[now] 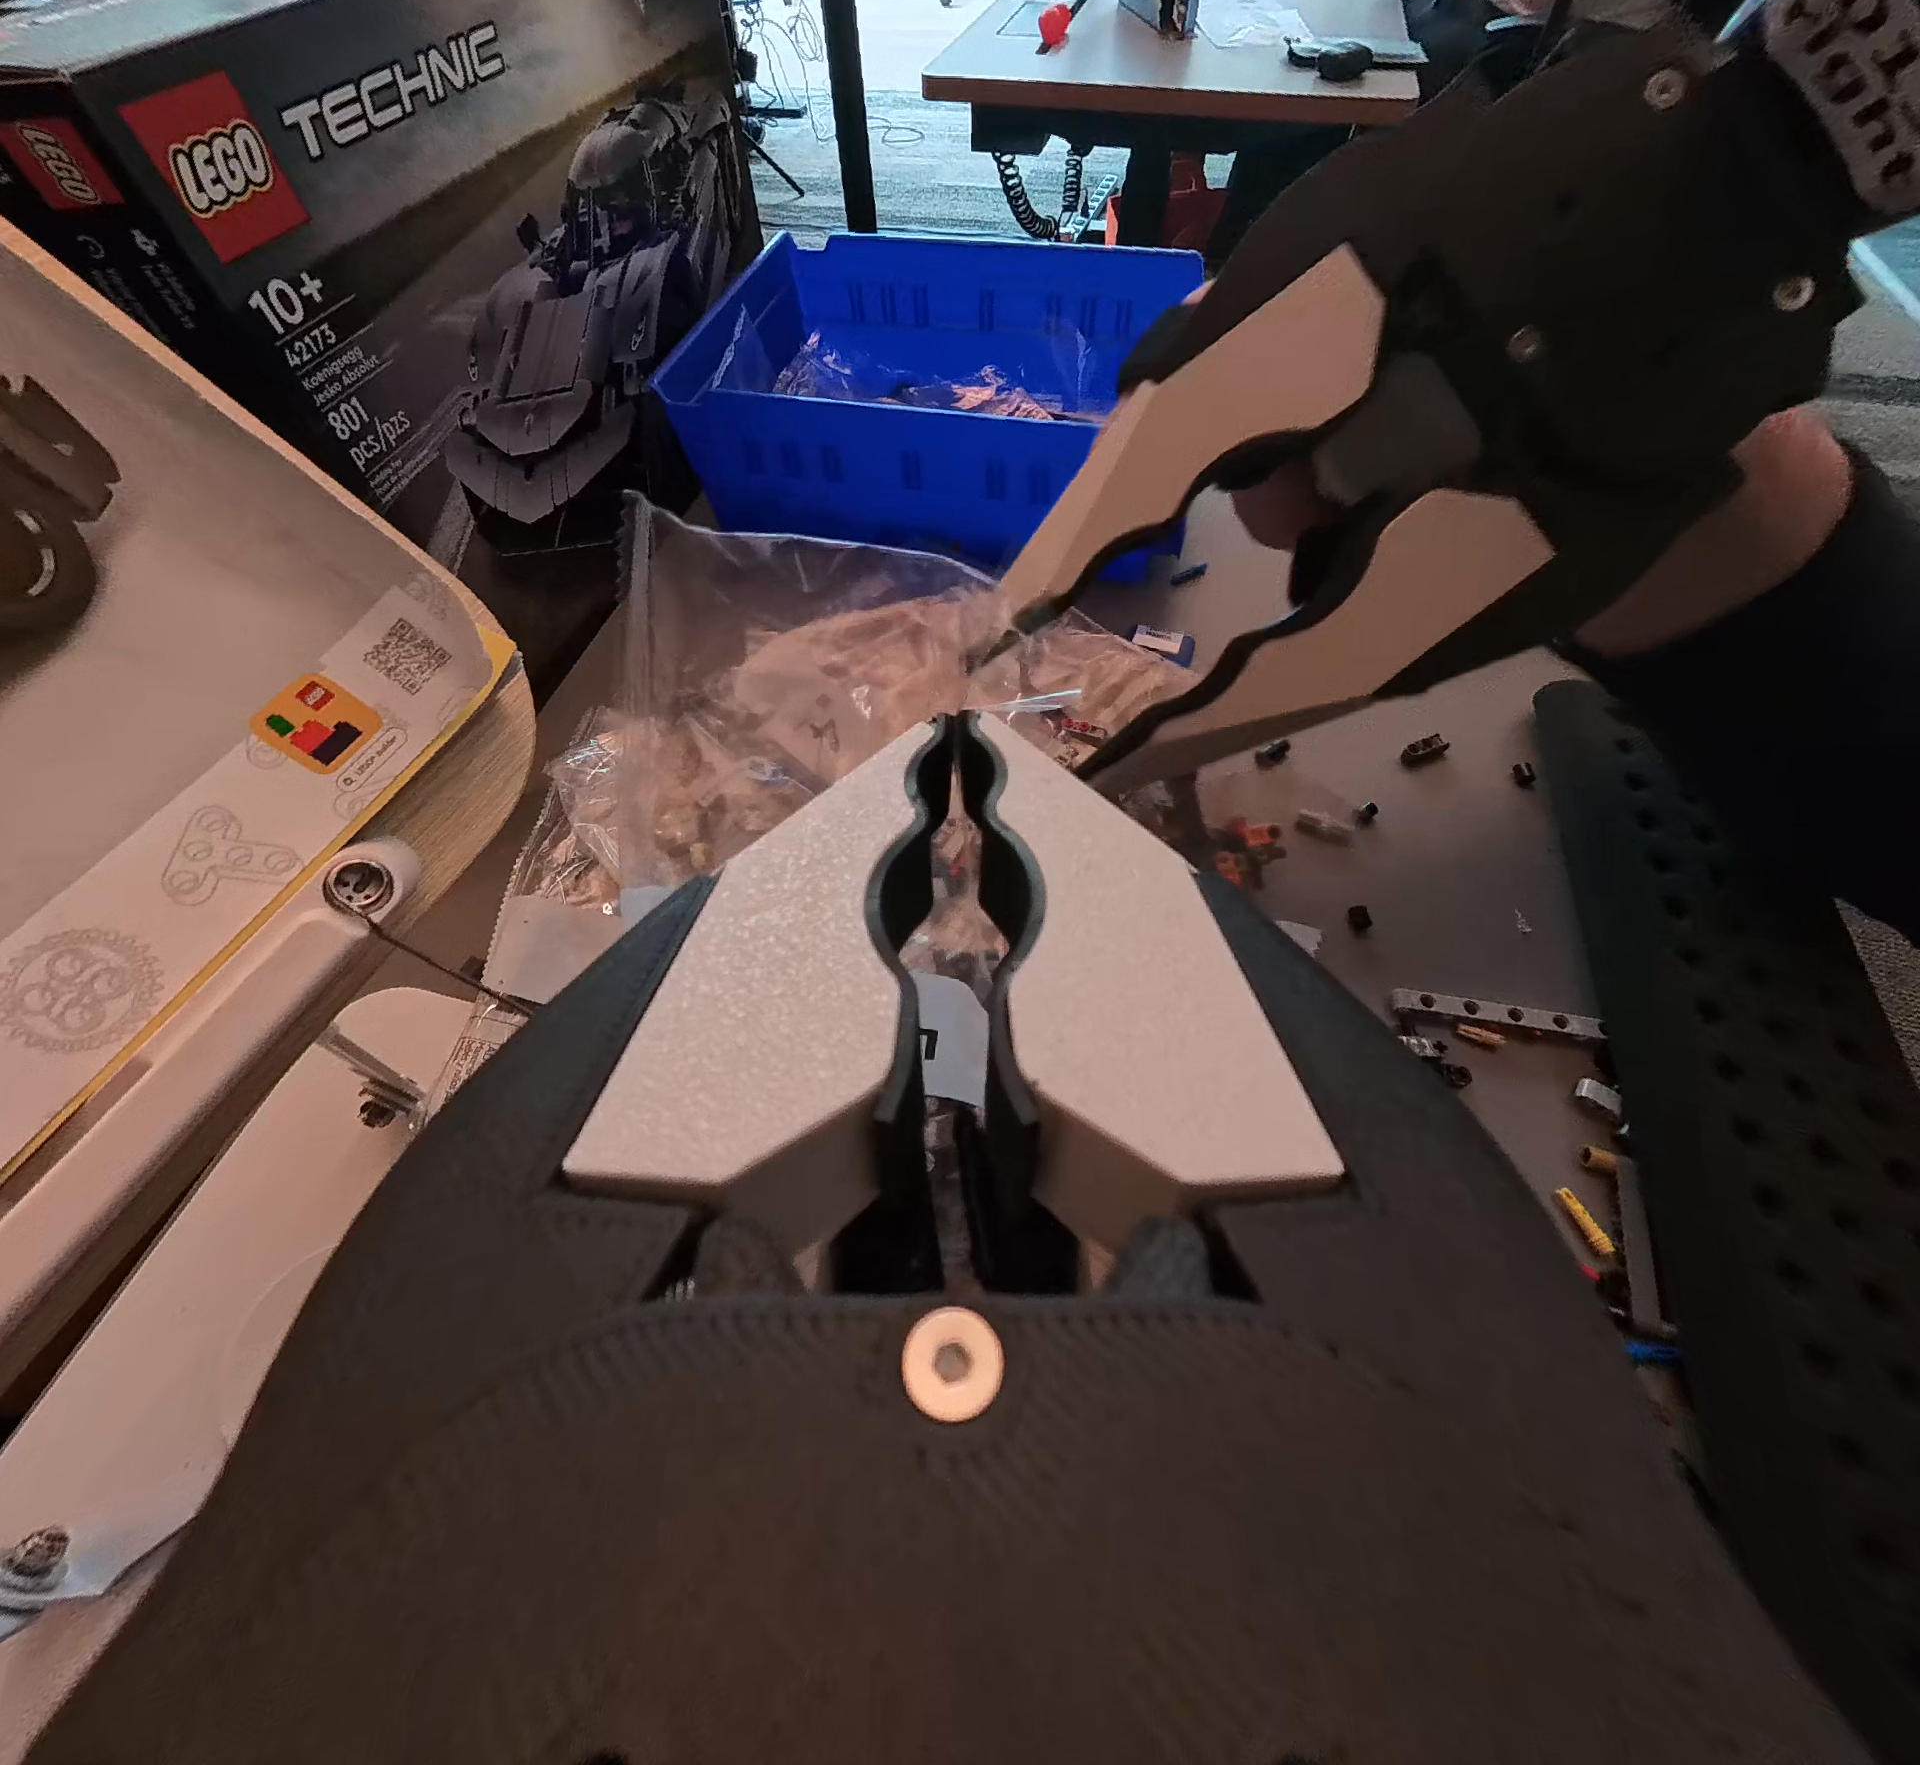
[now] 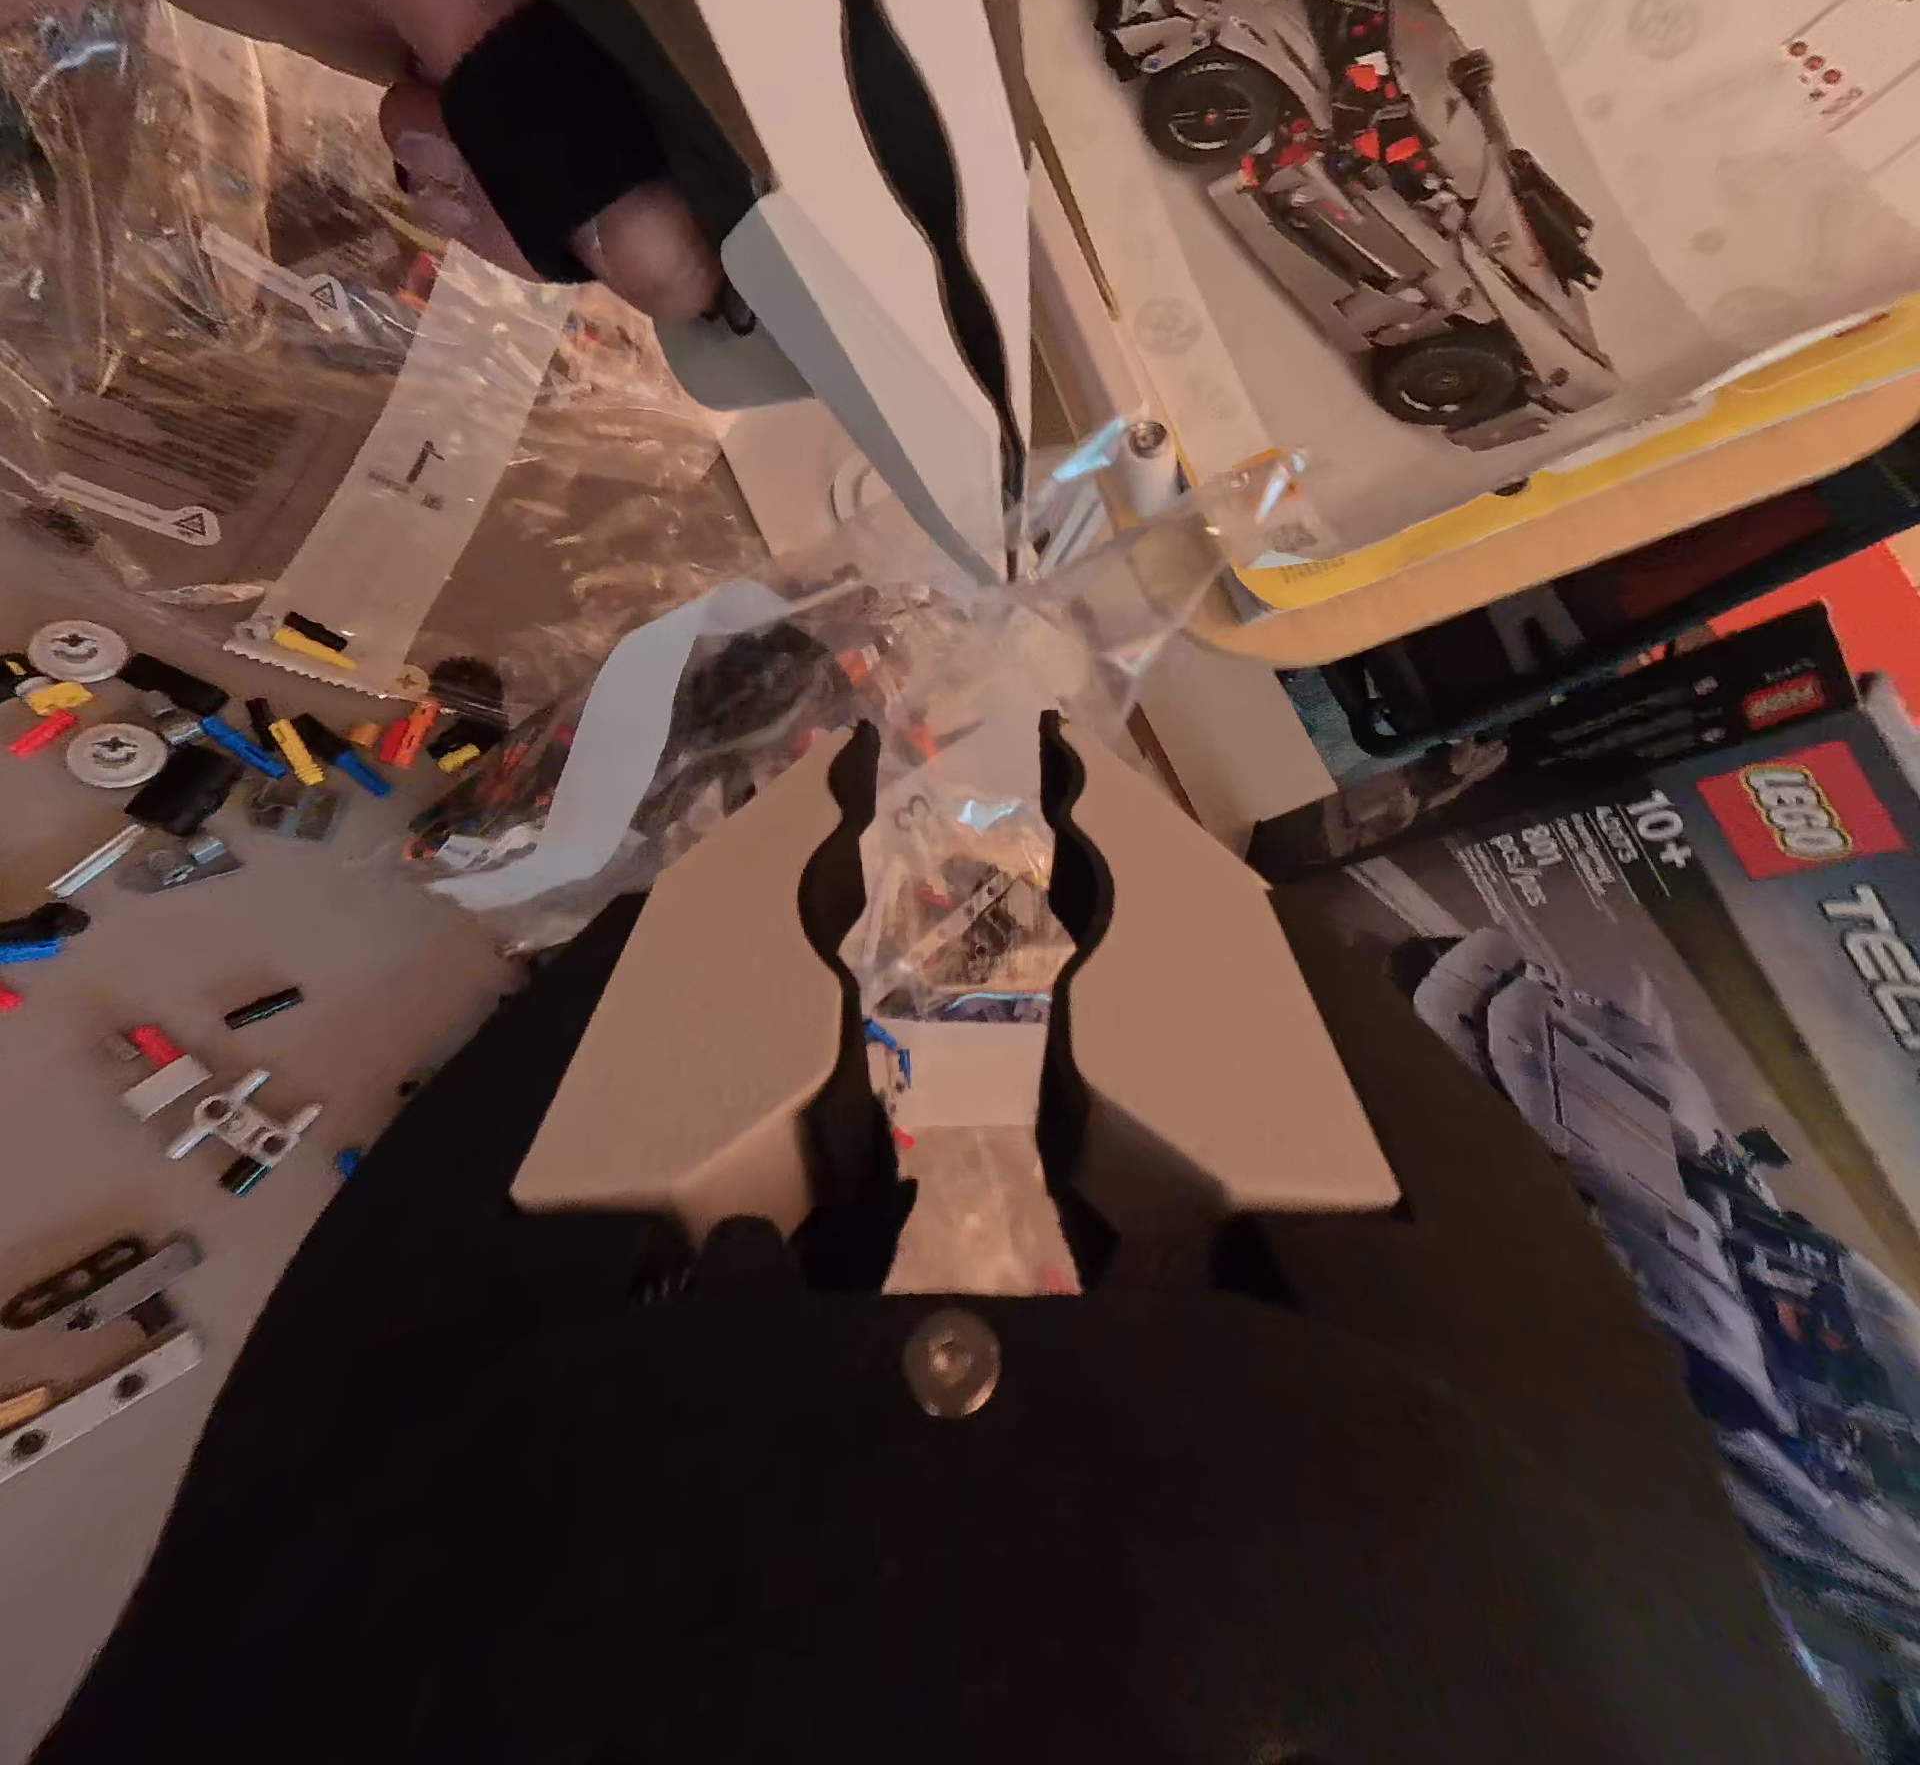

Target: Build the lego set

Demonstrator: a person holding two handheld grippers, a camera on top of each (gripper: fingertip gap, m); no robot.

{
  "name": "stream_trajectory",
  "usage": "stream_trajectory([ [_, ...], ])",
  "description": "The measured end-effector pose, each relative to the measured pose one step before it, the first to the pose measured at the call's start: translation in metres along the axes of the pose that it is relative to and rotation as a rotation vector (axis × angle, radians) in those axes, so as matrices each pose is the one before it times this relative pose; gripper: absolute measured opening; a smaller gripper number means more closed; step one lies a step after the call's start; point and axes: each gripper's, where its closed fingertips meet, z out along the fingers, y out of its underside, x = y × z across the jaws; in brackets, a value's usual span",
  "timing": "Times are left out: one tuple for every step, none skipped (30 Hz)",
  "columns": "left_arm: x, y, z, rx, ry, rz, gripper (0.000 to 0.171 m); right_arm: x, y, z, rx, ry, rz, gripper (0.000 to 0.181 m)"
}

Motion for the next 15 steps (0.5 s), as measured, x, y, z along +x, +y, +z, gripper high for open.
stream_trajectory([
  [-0.00005, -0.00016, -0.00025, 0.00138, 0.0010, -0.0004, 0.000, 0.00010, 0.00364, -0.00852, 0.0028, 0.0015, 0.0209, 0.030],
  [-0.00031, -0.00011, -0.00030, 0.00111, 0.0000, -0.0007, 0.000, 0.00023, 0.00579, -0.00907, -0.0020, 0.0025, 0.0229, 0.029],
  [0.00003, -0.00031, -0.00026, 0.00279, 0.0022, -0.0019, 0.000, -0.00063, 0.01025, -0.00855, -0.0202, -0.0046, 0.0276, 0.029],
  [-0.00021, -0.00008, -0.00019, 0.00142, 0.0009, -0.0015, 0.000, -0.00266, 0.01480, -0.00758, -0.0391, -0.0177, 0.0285, 0.029],
  [-0.00036, 0.00002, -0.00016, 0.00040, -0.0010, -0.0004, 0.000, -0.00323, 0.01730, -0.00620, -0.0437, -0.0185, 0.0214, 0.031],
  [0.00008, -0.00012, 0.00010, 0.00075, 0.0008, -0.0008, 0.000, -0.00277, 0.01778, -0.00491, -0.0396, -0.0113, 0.0162, 0.031],
  [0.00041, -0.00003, 0.00035, -0.00002, 0.0015, 0.0004, 0.000, -0.00425, 0.01900, -0.00340, -0.0429, -0.0199, 0.0212, 0.030],
  [0.00044, 0.00014, 0.00041, -0.00177, 0.0005, 0.0013, 0.000, -0.00635, 0.02011, -0.00194, -0.0488, -0.0311, 0.0210, 0.028],
  [0.00023, 0.00015, 0.00032, -0.00149, 0.0002, 0.0010, 0.000, -0.00688, 0.01998, -0.00067, -0.0477, -0.0293, 0.0120, 0.028],
  [0.00025, -0.00008, 0.00029, -0.00033, 0.0004, 0.0003, 0.000, -0.00744, 0.01877, 0.00008, -0.0443, -0.0290, 0.0087, 0.028],
  [0.00009, 0.00008, 0.00023, -0.00061, -0.0002, 0.0006, 0.000, -0.00800, 0.01780, 0.00064, -0.0435, -0.0312, 0.0144, 0.027],
  [-0.00004, 0.00014, 0.00018, -0.00093, -0.0004, 0.0001, 0.000, -0.00685, 0.01680, 0.00101, -0.0415, -0.0253, 0.0172, 0.028],
  [-0.00025, 0.00020, 0.00019, -0.00041, -0.0004, -0.0006, 0.000, -0.00548, 0.01600, 0.00123, -0.0402, -0.0180, 0.0162, 0.028],
  [-0.00024, 0.00031, 0.00040, -0.00026, -0.0004, -0.0012, 0.000, -0.00440, 0.01526, 0.00150, -0.0403, -0.0129, 0.0161, 0.028],
  [-0.00019, 0.00035, 0.00049, -0.00091, 0.0002, -0.0013, 0.000, -0.00330, 0.01375, 0.00142, -0.0363, -0.0079, 0.0152, 0.028],
])
